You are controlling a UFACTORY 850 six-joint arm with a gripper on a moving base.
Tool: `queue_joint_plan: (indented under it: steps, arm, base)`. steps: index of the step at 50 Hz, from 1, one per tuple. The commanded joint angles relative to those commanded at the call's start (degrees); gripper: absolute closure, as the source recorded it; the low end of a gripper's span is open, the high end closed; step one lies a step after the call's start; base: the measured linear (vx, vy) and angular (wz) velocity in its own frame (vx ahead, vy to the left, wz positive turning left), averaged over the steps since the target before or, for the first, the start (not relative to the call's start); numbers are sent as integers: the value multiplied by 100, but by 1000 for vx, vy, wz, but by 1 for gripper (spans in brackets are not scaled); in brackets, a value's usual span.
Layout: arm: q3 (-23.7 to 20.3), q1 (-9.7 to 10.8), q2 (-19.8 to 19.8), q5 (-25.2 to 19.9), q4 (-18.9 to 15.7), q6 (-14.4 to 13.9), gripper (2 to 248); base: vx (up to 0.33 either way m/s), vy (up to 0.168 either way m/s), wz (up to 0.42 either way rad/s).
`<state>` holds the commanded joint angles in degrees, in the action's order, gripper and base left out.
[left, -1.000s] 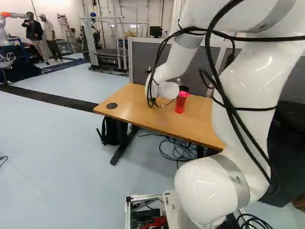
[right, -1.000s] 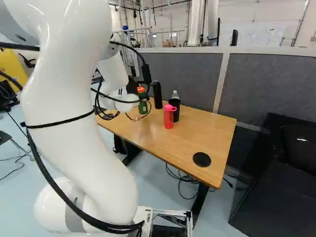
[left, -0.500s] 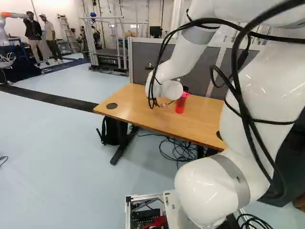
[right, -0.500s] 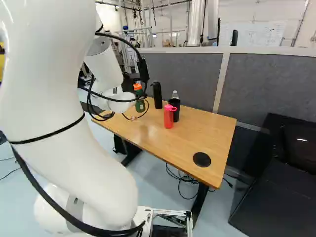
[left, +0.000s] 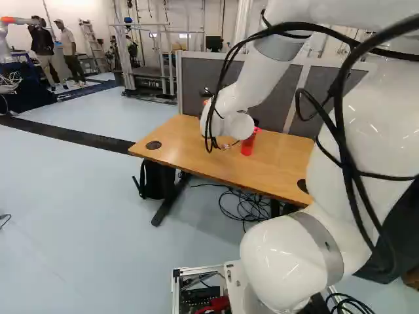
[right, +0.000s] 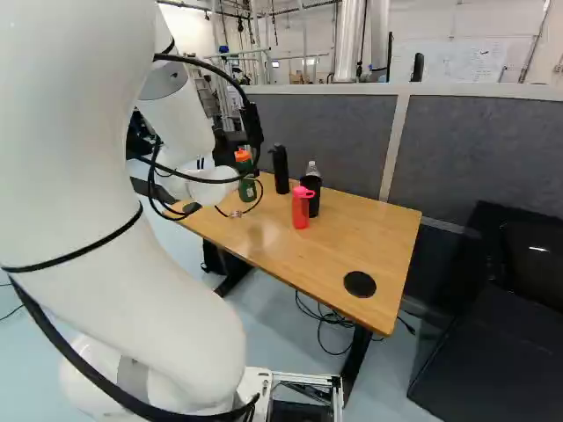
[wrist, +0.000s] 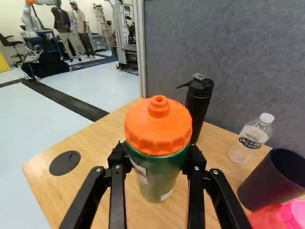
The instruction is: Pick up the green bottle from the table
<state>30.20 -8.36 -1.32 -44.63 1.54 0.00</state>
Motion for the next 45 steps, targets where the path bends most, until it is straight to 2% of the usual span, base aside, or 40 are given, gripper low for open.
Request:
queue_joint_plan:
  steps: [23, 45]
  arm:
    - [-369, 122, 254, -79, -23, 0, 134]
    - [-1047, 347, 719, -223, -64, 0, 134]
  base:
    - [0, 0, 0]
    - [0, 0, 0]
